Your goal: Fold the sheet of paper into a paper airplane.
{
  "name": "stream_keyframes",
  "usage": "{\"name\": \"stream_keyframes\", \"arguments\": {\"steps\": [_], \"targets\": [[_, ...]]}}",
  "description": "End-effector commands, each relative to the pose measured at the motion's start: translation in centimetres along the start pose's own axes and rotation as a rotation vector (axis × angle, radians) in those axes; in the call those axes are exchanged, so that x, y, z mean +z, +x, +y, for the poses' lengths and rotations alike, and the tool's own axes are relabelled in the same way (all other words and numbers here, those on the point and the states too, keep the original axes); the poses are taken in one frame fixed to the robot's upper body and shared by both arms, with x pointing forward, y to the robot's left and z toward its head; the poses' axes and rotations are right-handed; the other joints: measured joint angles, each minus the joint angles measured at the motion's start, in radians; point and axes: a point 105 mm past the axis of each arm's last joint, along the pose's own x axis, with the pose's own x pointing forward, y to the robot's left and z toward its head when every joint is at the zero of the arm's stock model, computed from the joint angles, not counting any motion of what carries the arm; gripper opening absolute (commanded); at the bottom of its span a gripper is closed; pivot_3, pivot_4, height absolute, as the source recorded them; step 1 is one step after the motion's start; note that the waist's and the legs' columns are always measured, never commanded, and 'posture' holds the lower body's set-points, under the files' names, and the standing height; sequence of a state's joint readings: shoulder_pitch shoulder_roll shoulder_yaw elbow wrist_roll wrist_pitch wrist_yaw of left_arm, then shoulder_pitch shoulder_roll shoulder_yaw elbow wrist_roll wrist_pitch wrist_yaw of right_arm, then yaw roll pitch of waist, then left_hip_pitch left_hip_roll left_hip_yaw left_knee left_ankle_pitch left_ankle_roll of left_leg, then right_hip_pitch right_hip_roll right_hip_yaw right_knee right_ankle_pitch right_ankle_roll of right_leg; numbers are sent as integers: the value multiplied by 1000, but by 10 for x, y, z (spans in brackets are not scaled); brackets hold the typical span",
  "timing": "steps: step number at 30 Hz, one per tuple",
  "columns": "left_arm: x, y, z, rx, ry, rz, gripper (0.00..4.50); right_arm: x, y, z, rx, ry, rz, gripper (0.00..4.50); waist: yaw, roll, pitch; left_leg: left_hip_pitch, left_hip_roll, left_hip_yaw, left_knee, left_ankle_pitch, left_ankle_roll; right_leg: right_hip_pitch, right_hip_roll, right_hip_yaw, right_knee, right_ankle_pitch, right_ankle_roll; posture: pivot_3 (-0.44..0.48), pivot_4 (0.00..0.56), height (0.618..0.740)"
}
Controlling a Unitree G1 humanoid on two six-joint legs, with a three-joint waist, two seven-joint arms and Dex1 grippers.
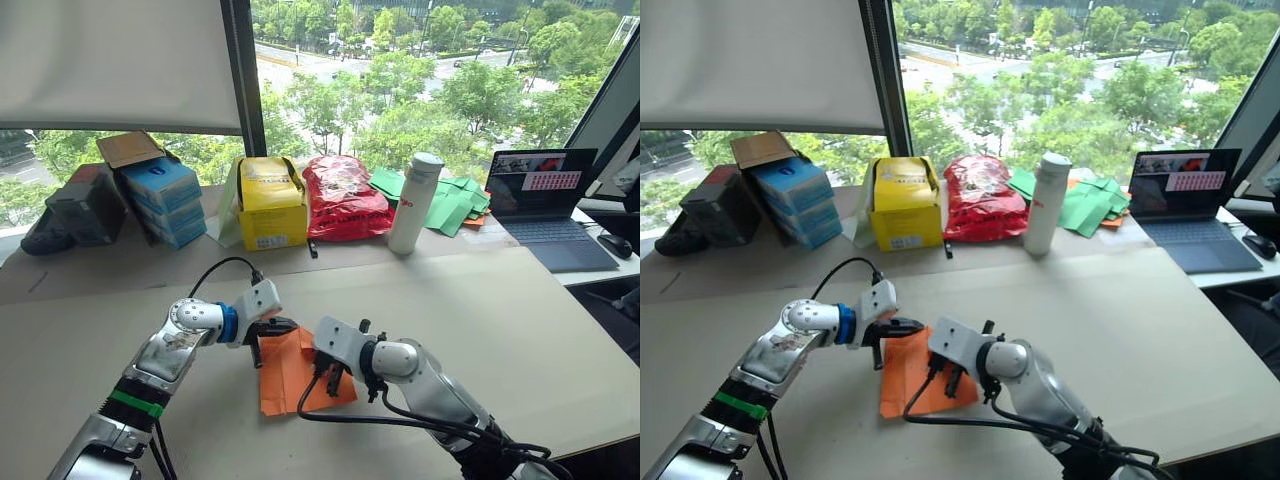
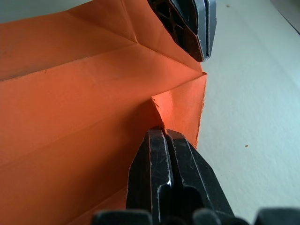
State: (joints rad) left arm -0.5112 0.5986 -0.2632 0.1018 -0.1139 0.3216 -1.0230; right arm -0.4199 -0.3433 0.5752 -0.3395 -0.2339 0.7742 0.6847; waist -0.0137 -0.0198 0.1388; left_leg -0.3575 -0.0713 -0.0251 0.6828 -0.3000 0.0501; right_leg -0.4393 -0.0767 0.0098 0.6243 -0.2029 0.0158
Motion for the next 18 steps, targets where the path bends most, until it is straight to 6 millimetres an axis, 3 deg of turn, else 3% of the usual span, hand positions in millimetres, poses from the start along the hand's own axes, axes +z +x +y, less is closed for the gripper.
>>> {"name": "stream_keyframes", "arguments": {"steps": [1,6,13,18], "targets": [[6,5,3,3,58,-7,0,-2,2,7,27,4,22,25,-1,0,0,0,0,0,0,0,0,0,0,0,0,0,0,0,150,740],[6,12,2,-12,87,3,0,-1,2,7,28,4,25,25,0,0,0,0,0,0,1,0,0,0,0,0,0,0,0,0,150,740],[32,-20,37,102,71,-66,0,-4,3,7,28,7,35,25,-2,0,0,-1,0,0,1,0,0,-1,0,0,1,0,0,0,150,740],[59,-27,33,73,56,-163,0,-5,4,5,27,9,40,25,-1,-1,0,-1,0,0,1,0,0,0,0,-1,1,0,0,0,150,740]]}}
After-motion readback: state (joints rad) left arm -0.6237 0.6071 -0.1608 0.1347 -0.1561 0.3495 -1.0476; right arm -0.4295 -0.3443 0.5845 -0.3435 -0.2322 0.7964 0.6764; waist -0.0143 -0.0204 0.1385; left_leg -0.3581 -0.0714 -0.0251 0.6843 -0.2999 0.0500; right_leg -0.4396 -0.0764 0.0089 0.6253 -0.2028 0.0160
